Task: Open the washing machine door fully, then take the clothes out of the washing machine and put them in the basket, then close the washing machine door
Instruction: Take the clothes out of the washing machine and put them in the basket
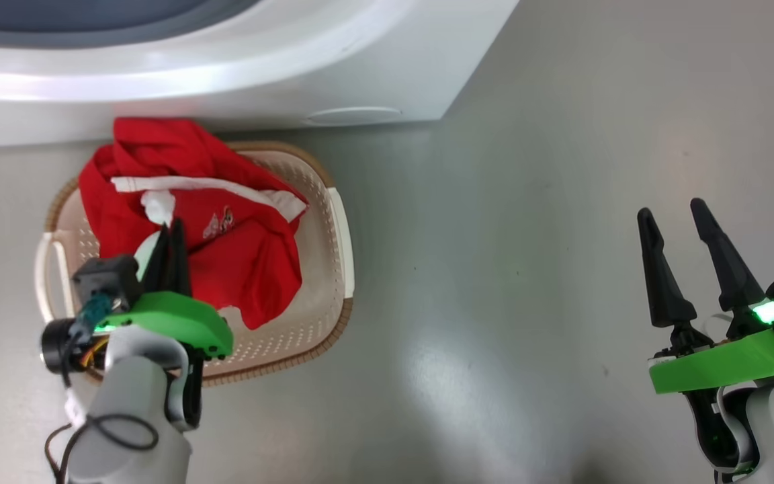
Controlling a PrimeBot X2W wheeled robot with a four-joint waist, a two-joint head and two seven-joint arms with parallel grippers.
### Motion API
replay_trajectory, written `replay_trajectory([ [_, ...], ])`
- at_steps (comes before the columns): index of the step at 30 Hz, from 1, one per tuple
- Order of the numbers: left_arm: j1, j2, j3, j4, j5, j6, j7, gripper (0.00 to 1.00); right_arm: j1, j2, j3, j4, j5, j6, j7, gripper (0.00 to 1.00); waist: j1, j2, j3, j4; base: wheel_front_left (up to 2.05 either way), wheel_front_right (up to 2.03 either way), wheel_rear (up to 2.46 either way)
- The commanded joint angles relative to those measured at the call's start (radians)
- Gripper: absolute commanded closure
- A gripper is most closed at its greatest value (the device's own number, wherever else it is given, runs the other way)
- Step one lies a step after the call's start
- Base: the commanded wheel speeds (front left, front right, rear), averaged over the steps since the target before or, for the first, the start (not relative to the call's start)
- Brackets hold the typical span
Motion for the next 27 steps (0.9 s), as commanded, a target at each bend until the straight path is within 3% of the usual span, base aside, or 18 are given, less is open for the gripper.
replay_trajectory([
  [1, -0.002, 0.025, 0.020, 0.006, 0.010, -0.005, -0.005, 1.00, 0.004, -0.014, 0.019, -0.023, 0.006, 0.006, -0.006, 0.00, 0.0000, 0.0000, 0.024, -0.010, 0.00, 0.00, 0.00],
  [6, -0.081, 0.025, 0.003, 0.158, 0.019, -0.011, -0.005, 0.99, -0.007, -0.015, 0.018, -0.026, 0.005, 0.006, -0.006, 0.00, 0.0000, 0.0000, 0.048, -0.012, 0.00, 0.00, 0.00],
  [10, -0.131, 0.025, -0.001, 0.249, 0.015, -0.015, -0.005, 0.79, -0.017, -0.013, 0.023, -0.027, 0.005, 0.006, -0.006, 0.00, 0.0000, 0.0000, 0.062, -0.017, 0.00, 0.00, 0.00],
  [14, -0.156, 0.025, -0.001, 0.277, 0.012, -0.016, -0.005, 0.53, -0.019, -0.012, 0.023, -0.026, 0.006, 0.006, -0.006, 0.00, 0.0000, 0.0000, 0.067, -0.021, 0.00, 0.00, 0.00],
  [15, -0.159, 0.025, 0.000, 0.279, 0.012, -0.016, -0.005, 0.37, -0.020, -0.011, 0.022, -0.025, 0.006, 0.006, -0.006, 0.00, 0.0000, 0.0000, 0.066, -0.022, 0.00, 0.00, 0.00],
  [16, -0.160, 0.025, 0.001, 0.281, 0.012, -0.017, -0.005, 0.09, -0.020, -0.011, 0.021, -0.024, 0.006, 0.006, -0.006, 0.00, 0.0000, 0.0000, 0.065, -0.022, 0.00, 0.00, 0.00],
  [17, -0.160, 0.025, 0.002, 0.282, 0.012, -0.018, -0.005, 0.00, -0.019, -0.011, 0.020, -0.023, 0.006, 0.006, -0.006, 0.00, 0.0000, 0.0000, 0.063, -0.022, 0.00, 0.00, 0.00],
  [27, -0.109, 0.025, 0.019, 0.243, 0.021, -0.023, -0.005, 0.00, -0.003, -0.017, 0.022, -0.006, 0.004, 0.006, -0.006, 0.00, 0.0000, 0.0000, -0.008, -0.016, 0.00, 0.00, 0.00],
])
